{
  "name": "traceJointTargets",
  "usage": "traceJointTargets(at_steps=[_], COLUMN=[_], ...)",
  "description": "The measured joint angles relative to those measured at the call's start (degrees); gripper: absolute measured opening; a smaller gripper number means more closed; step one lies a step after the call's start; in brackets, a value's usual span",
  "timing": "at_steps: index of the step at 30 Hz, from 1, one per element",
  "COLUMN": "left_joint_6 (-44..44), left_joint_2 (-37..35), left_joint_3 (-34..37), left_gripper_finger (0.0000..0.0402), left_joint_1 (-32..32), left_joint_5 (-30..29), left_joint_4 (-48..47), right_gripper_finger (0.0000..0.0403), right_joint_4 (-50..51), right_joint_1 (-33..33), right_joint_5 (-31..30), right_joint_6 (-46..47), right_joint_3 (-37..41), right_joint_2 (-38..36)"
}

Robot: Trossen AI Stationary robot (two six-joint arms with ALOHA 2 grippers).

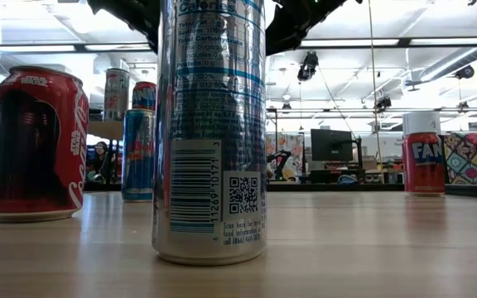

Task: Place canned beverage on shelf
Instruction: Put the white pink soda can on the shelf

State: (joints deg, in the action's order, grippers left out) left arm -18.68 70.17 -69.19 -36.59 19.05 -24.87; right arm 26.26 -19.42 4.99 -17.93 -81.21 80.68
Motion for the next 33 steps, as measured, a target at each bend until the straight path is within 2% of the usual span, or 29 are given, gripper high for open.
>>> traceJointTargets(at_steps=[7, 20, 33], left_joint_6=[-0.4, -0.3, 0.1], left_joint_2=[-2.1, 1.3, -0.8], left_joint_3=[0.0, 1.3, 0.5], left_gripper_finger=[0.034, 0.034, 0.034], left_joint_1=[-0.2, -0.3, -0.3], left_joint_5=[-0.3, 2.3, 2.5], left_joint_4=[2.4, 2.6, 3.7], right_gripper_finger=[0.0325, 0.0325, 0.0325], right_joint_4=[0.0, 0.0, 0.0], right_joint_1=[0.0, 0.0, 0.0], right_joint_5=[0.0, 0.0, 0.0], right_joint_6=[0.0, 0.9, 1.5], right_joint_3=[0.0, 1.1, 1.7], right_joint_2=[0.0, 0.0, 0.0])
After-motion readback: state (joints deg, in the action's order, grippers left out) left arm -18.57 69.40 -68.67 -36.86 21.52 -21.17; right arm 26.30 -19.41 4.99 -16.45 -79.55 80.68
